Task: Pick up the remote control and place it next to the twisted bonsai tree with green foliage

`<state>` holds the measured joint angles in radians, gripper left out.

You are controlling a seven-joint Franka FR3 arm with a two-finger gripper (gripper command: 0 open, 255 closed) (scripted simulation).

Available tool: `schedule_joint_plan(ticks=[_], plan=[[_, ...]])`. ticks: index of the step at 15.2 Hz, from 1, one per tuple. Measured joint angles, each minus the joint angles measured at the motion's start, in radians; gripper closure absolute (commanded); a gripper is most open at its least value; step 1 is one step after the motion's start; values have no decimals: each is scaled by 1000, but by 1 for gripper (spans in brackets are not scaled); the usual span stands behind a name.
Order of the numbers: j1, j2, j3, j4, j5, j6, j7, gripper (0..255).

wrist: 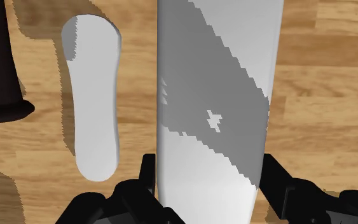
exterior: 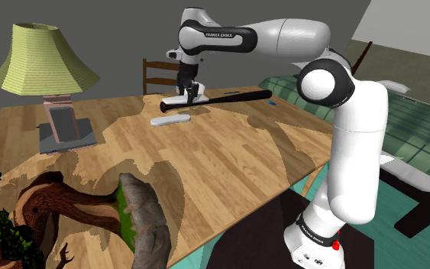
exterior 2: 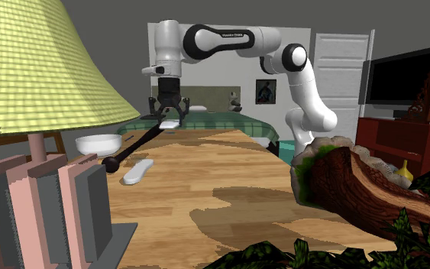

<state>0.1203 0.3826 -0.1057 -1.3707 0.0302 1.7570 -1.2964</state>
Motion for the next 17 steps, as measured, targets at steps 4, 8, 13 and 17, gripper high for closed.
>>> schedule_joint_plan(ticks=[4, 8, 13, 17], plan=[[0, -4, 0, 43, 0, -47, 1, 255], [-3, 23, 0, 140, 2, -118, 1, 255], [-9, 39, -1, 237, 4, -199, -3, 255], [-13, 74, -1, 348, 7, -273, -1, 255]])
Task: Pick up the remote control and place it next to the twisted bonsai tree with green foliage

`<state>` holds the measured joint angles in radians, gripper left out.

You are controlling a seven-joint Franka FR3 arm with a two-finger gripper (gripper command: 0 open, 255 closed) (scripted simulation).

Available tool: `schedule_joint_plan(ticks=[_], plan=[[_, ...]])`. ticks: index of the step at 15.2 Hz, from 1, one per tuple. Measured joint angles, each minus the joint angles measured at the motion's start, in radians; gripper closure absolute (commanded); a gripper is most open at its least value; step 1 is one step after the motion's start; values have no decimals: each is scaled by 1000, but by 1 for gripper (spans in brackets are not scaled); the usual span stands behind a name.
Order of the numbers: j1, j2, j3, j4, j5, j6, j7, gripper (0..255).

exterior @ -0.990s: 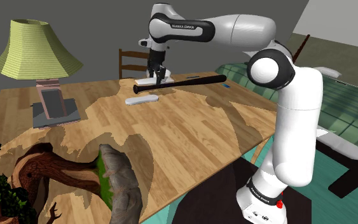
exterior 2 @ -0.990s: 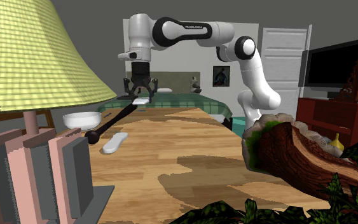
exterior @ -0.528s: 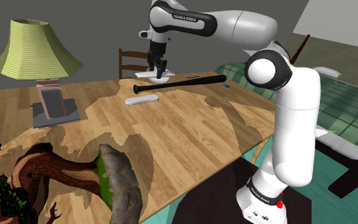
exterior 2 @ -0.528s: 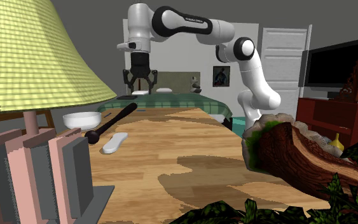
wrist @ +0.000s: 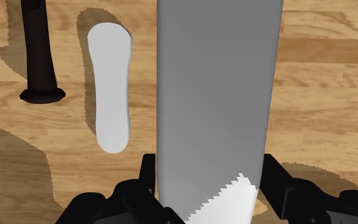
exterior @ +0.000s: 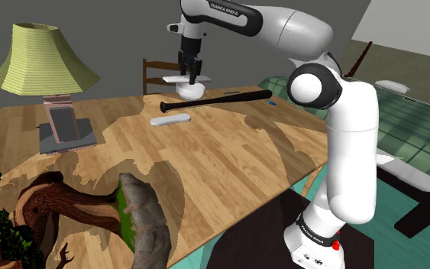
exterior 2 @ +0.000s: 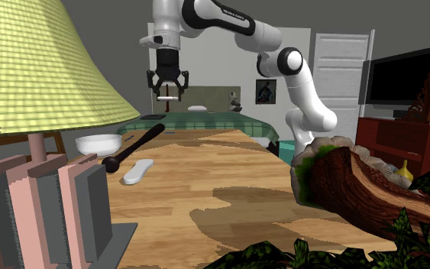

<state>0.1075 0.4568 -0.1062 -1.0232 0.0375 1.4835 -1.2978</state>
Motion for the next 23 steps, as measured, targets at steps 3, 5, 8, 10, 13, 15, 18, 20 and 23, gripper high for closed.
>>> schedule_joint_plan(ticks=[3, 5, 8, 10, 13, 15, 18, 20, 23], plan=[[6, -1, 2, 27, -1, -28, 9, 255], [33, -56, 8, -54, -9, -1, 37, 255], [79, -142, 23, -173, -22, 31, 92, 255], [112, -197, 38, -252, -30, 54, 137, 255], [152, -254, 60, -335, -38, 80, 198, 255], [179, -281, 77, -367, -42, 86, 241, 255], [217, -321, 103, -420, -48, 98, 305, 255], [243, -344, 122, -449, -50, 103, 349, 255], [283, -371, 155, -495, -52, 121, 422, 255]])
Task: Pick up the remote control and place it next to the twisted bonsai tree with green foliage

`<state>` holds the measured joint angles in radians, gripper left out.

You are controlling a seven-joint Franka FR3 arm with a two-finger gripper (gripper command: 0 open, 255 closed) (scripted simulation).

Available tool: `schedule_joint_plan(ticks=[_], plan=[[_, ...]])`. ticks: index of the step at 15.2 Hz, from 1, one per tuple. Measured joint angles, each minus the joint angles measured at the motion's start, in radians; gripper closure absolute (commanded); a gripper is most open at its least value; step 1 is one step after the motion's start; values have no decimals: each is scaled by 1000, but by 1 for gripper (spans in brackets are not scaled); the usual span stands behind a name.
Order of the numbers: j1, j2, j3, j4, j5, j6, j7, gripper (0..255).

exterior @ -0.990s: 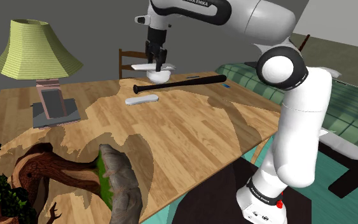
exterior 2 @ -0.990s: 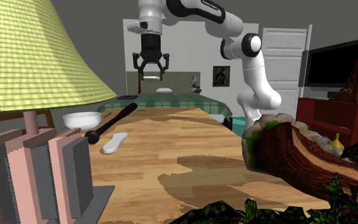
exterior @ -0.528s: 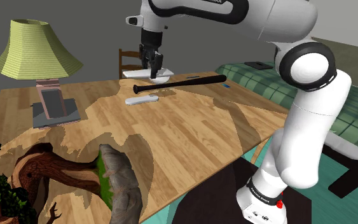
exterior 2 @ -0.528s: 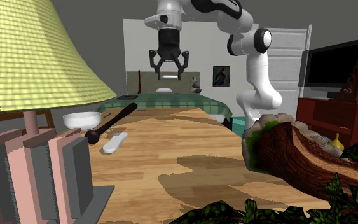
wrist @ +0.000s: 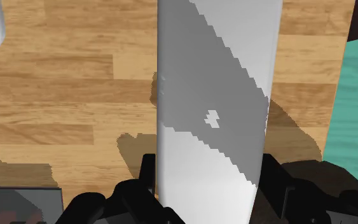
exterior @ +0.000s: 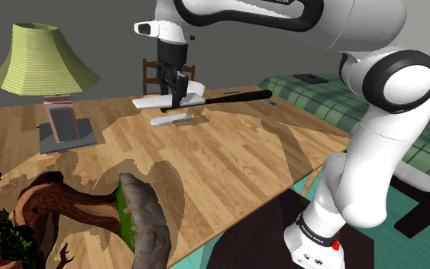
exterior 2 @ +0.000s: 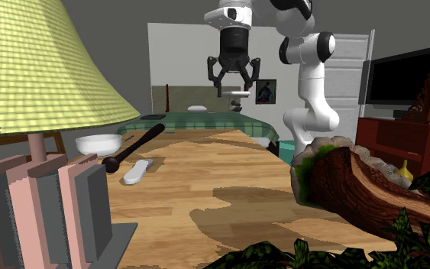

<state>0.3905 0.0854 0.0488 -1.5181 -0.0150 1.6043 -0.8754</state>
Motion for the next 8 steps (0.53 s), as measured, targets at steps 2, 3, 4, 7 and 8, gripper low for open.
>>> schedule_joint_plan(ticks=[2, 3, 4, 7, 8], plan=[[24, -8, 20, -3, -1, -6, 44, 255], [35, -21, 29, -20, -1, -2, 64, 255], [44, -21, 38, -17, -1, -6, 83, 255], [56, -34, 48, -65, -1, 29, 106, 255], [56, -38, 48, -82, -1, 43, 107, 255]])
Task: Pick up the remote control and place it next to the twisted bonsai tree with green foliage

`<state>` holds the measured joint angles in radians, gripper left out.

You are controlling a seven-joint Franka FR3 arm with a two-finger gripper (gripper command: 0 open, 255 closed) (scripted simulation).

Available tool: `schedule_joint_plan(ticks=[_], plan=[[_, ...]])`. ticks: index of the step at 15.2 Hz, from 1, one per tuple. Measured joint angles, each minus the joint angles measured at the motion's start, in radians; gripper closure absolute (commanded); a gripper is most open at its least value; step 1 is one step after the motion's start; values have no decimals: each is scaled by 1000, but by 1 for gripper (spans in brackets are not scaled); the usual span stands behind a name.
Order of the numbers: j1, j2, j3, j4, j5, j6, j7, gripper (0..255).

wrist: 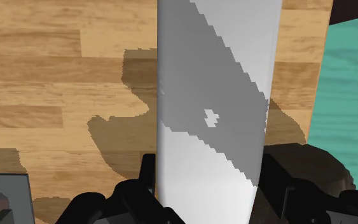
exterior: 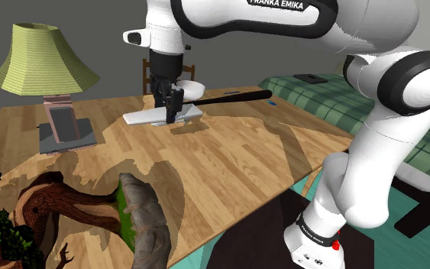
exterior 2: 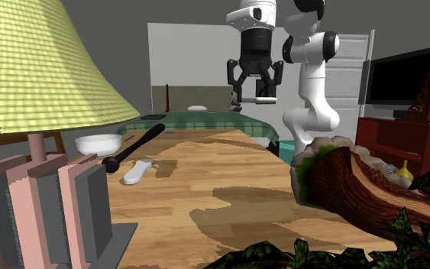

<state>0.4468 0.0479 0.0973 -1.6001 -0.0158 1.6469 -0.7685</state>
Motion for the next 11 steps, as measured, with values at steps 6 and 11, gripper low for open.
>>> schedule_joint_plan(ticks=[6, 11], plan=[[1, -9, 1, -94, 1, 85, 3, 255], [0, -9, 0, -157, 1, 148, 2, 255]])
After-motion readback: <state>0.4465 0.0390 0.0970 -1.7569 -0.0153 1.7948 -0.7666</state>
